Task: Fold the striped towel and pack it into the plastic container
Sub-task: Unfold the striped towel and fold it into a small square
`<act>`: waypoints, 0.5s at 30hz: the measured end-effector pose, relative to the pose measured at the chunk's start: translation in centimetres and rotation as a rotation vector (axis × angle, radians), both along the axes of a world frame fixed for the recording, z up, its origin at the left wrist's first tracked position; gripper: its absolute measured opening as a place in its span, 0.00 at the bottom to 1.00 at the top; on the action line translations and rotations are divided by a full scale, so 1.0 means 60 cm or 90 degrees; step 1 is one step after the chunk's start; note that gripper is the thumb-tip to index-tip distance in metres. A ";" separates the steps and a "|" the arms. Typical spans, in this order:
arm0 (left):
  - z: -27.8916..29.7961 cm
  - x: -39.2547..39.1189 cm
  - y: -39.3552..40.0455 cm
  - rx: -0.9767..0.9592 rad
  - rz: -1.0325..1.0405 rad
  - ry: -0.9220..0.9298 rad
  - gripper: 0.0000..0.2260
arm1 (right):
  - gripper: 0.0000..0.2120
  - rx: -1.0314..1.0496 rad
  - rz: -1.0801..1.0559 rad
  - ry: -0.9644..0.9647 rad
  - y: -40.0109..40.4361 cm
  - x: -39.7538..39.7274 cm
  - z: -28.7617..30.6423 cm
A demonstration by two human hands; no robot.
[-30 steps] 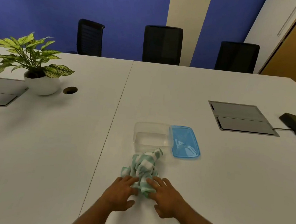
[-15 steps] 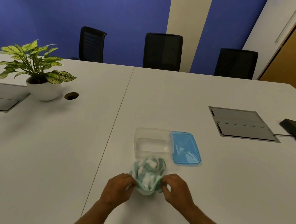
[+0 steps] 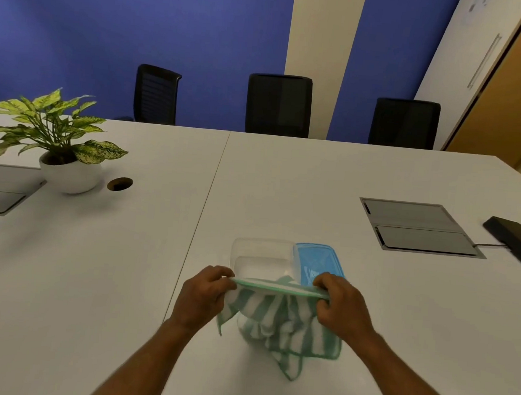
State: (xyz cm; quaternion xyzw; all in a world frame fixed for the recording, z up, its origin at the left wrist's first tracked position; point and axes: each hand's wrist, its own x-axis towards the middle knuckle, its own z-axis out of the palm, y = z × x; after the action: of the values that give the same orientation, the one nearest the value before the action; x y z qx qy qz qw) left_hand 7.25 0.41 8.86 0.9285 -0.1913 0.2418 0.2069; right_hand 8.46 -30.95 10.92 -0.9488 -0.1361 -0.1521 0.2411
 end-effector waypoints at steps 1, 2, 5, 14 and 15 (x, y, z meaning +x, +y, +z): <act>0.012 0.006 -0.003 0.005 0.001 -0.018 0.09 | 0.15 -0.017 -0.016 -0.031 -0.004 0.007 0.007; 0.022 0.013 -0.005 -0.001 0.005 -0.041 0.07 | 0.14 -0.024 -0.036 -0.051 -0.008 0.014 0.014; 0.054 0.031 -0.007 -0.040 0.029 -0.099 0.07 | 0.11 -0.017 -0.100 -0.060 -0.029 0.034 0.034; 0.135 0.058 0.008 -0.043 0.015 -0.153 0.11 | 0.08 0.019 -0.144 0.074 -0.101 0.078 0.099; 0.145 0.059 0.013 -0.030 0.004 -0.148 0.12 | 0.06 0.030 -0.135 0.081 -0.111 0.083 0.108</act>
State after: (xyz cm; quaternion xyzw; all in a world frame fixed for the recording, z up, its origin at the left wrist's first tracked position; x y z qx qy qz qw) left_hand 10.79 1.19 17.57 0.8896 -0.2056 0.3527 0.2046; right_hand 13.42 -37.58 17.38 -0.9596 -0.0156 -0.1197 0.2541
